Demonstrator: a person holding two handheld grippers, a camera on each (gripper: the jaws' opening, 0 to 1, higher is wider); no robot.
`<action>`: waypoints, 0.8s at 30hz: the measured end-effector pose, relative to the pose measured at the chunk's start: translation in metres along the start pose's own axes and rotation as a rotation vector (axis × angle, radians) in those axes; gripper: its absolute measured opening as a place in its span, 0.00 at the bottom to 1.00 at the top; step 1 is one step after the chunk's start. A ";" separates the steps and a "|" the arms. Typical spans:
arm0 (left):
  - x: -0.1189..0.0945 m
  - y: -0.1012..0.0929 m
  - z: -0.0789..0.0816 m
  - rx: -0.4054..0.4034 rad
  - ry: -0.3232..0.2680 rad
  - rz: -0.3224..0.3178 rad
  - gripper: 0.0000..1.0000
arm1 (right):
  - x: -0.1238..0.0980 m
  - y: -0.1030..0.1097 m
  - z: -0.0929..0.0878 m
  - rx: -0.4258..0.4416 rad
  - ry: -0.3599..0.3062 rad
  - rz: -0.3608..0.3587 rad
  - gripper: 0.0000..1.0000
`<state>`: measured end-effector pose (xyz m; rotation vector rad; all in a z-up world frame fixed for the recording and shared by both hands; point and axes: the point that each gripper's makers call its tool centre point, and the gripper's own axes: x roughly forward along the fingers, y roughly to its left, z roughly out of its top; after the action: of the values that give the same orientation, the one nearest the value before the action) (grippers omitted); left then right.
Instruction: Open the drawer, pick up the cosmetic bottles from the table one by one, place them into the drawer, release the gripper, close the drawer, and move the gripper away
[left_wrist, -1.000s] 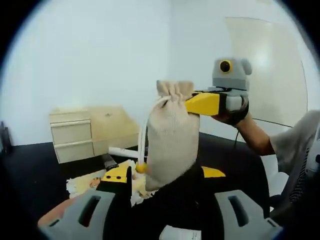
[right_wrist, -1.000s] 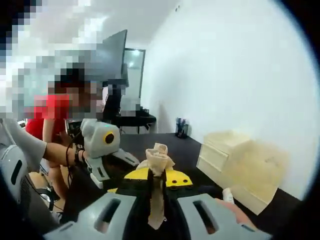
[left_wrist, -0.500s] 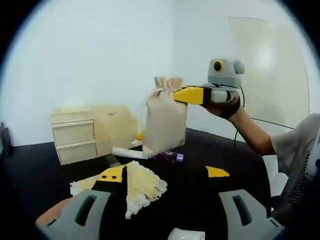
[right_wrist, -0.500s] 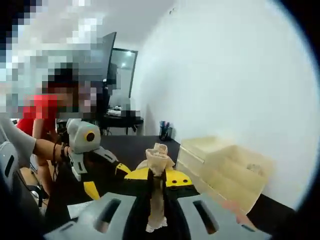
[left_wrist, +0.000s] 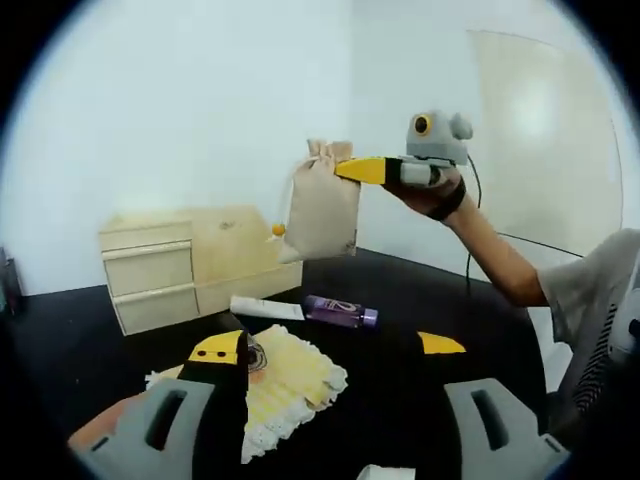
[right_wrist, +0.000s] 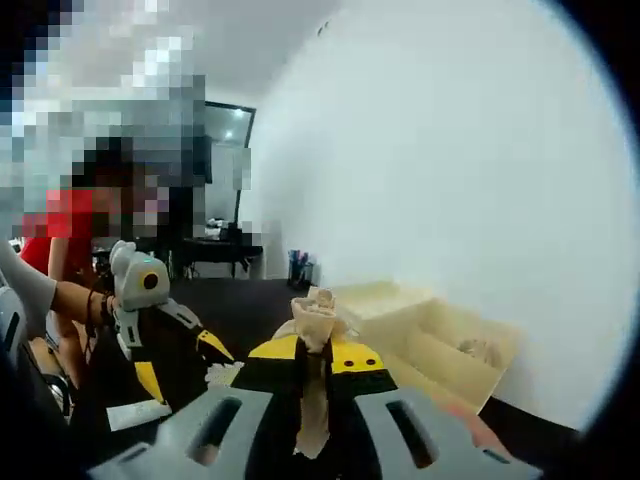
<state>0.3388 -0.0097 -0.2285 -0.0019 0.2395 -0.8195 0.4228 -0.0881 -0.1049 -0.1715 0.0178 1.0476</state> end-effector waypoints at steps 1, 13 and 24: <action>0.002 0.001 0.000 0.004 0.007 0.001 0.63 | 0.001 -0.003 0.002 0.000 -0.004 -0.001 0.05; 0.018 0.018 0.011 -0.002 0.015 0.000 0.67 | 0.021 -0.043 0.004 0.006 -0.016 -0.017 0.06; 0.038 0.029 0.008 0.011 0.033 -0.012 0.68 | 0.040 -0.078 0.011 0.006 -0.038 -0.030 0.06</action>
<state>0.3862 -0.0180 -0.2316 0.0204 0.2667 -0.8332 0.5091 -0.0899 -0.0881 -0.1463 -0.0157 1.0210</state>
